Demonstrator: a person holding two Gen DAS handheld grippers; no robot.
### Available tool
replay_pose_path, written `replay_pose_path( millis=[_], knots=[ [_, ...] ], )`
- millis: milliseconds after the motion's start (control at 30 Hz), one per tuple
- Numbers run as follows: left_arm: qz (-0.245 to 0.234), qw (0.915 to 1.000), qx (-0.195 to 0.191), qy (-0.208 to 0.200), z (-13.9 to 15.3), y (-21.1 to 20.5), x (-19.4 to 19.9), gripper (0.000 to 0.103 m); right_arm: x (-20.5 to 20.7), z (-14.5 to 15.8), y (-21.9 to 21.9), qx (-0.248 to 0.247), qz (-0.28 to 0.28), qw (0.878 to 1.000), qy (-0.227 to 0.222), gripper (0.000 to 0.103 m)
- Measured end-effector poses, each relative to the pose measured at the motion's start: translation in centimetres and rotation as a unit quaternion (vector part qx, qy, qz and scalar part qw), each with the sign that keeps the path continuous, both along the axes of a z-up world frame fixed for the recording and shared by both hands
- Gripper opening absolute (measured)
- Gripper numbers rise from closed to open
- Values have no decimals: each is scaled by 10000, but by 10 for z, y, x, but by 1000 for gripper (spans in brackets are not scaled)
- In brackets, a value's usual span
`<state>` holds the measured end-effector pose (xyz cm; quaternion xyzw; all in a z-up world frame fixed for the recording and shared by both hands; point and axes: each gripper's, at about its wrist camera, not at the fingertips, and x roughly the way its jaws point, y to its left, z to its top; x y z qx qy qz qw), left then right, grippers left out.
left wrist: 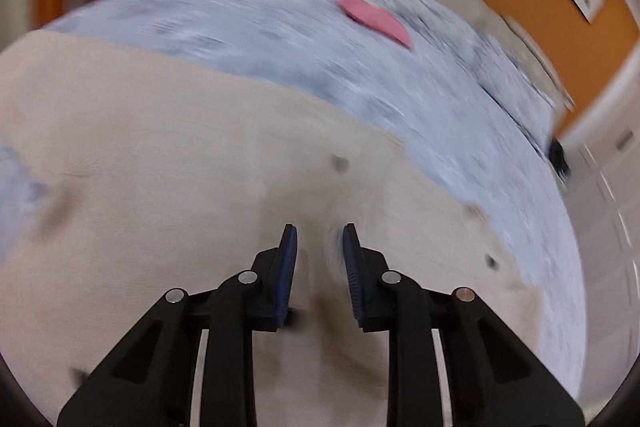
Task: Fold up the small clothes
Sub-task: 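Lay the sleeve across the sweater body and open the right tool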
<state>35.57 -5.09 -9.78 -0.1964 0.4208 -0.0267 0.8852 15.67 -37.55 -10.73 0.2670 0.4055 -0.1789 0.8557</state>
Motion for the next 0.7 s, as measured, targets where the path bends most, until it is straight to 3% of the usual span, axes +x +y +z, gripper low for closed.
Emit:
replay_pose_path(
  millis=[67,133,200,267,333,533,600,633,667,700],
  knots=[
    [40,9999,99,128,-10,14,-2,22,1,-4,-5,91,-57,9999,30,55],
    [-44,9994,-237,263,-18,24,-9,25,3,-4,-6,119,-73,9999,12,55],
    [-88,9987,-480,176,-16,24,-18,40,5,-2,-7,174,-61,9998,-88,55],
    [-47,9971,-759,76,-10,21,-21,81,9,-2,-9,217,-60,9996,-174,55],
    [-3,9966,-825,-14,-3,14,-17,92,14,-6,-14,262,-68,9995,-189,57],
    [-366,9924,-1173,-96,9,-12,1,92,28,-25,-33,867,-245,9954,-328,59],
    [-603,9934,-882,-421,16,-27,-2,91,33,-28,-31,854,-128,9956,-367,59],
    [-706,9950,-640,-308,13,-36,2,87,37,-29,-30,783,-50,9963,-349,51],
    [-833,9952,-520,-11,2,-44,10,58,41,-28,-29,697,46,9971,-305,33],
    [-895,9940,-540,310,-10,-45,18,41,41,-27,-30,740,82,9966,-351,28]
  ],
)
